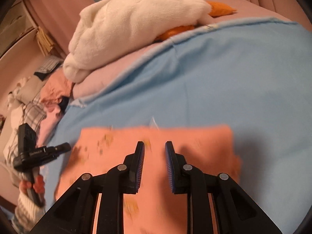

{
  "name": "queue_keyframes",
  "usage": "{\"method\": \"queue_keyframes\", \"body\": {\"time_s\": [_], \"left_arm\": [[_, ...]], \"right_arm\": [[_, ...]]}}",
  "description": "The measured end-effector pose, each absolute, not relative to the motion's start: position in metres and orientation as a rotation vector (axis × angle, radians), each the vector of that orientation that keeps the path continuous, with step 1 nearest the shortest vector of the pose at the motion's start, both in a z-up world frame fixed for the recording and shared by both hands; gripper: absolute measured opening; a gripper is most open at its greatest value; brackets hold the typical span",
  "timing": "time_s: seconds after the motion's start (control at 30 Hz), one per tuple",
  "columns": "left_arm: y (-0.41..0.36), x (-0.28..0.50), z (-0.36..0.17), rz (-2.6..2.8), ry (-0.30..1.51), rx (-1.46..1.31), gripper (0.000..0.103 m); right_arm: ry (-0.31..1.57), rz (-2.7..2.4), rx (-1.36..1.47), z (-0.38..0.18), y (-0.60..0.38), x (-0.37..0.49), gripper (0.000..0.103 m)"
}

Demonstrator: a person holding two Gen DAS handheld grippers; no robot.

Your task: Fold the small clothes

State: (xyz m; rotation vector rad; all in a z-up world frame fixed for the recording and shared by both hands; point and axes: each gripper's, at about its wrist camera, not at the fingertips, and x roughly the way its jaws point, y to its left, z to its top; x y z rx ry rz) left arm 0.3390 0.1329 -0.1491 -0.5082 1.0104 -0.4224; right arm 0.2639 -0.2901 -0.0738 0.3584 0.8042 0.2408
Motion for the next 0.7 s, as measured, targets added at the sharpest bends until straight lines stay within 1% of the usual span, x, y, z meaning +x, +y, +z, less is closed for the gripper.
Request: {"method": "queue_keyframes", "body": {"time_s": [0.07, 0.13, 0.23, 0.27, 0.3, 0.37, 0.43, 0.47, 0.53, 0.67, 0.7], "left_arm": [[0.151, 0.313, -0.153, -0.437, 1.005, -0.527, 0.017], [0.16, 0.3, -0.156, -0.451, 1.017, -0.531, 0.017], [0.145, 0.291, -0.158, -0.486, 1.035, -0.539, 0.019], [0.141, 0.288, -0.161, -0.497, 1.038, -0.543, 0.026], [0.142, 0.284, -0.163, -0.501, 1.041, -0.549, 0.037], [0.131, 0.284, -0.164, -0.517, 1.042, -0.566, 0.046], [0.121, 0.285, -0.166, -0.532, 1.053, -0.575, 0.046], [0.119, 0.286, -0.166, -0.535, 1.057, -0.575, 0.043], [0.111, 0.282, -0.165, -0.557, 1.061, -0.563, 0.043], [0.1, 0.28, -0.161, -0.592, 1.052, -0.522, 0.03], [0.098, 0.281, -0.161, -0.596, 1.056, -0.515, 0.029]], "right_arm": [[0.811, 0.238, 0.39, -0.077, -0.303, 0.24, 0.038], [0.806, 0.235, 0.417, -0.078, -0.308, 0.221, 0.038], [0.818, 0.218, 0.448, -0.084, -0.306, 0.202, 0.038], [0.824, 0.218, 0.452, -0.086, -0.302, 0.197, 0.038], [0.832, 0.22, 0.46, -0.087, -0.298, 0.192, 0.038], [0.843, 0.219, 0.467, -0.089, -0.291, 0.189, 0.038], [0.855, 0.211, 0.472, -0.091, -0.292, 0.184, 0.038], [0.863, 0.21, 0.477, -0.092, -0.292, 0.182, 0.038], [0.872, 0.222, 0.486, -0.094, -0.294, 0.176, 0.038], [0.875, 0.266, 0.451, -0.093, -0.284, 0.175, 0.038], [0.879, 0.272, 0.44, -0.093, -0.282, 0.177, 0.038]]}}
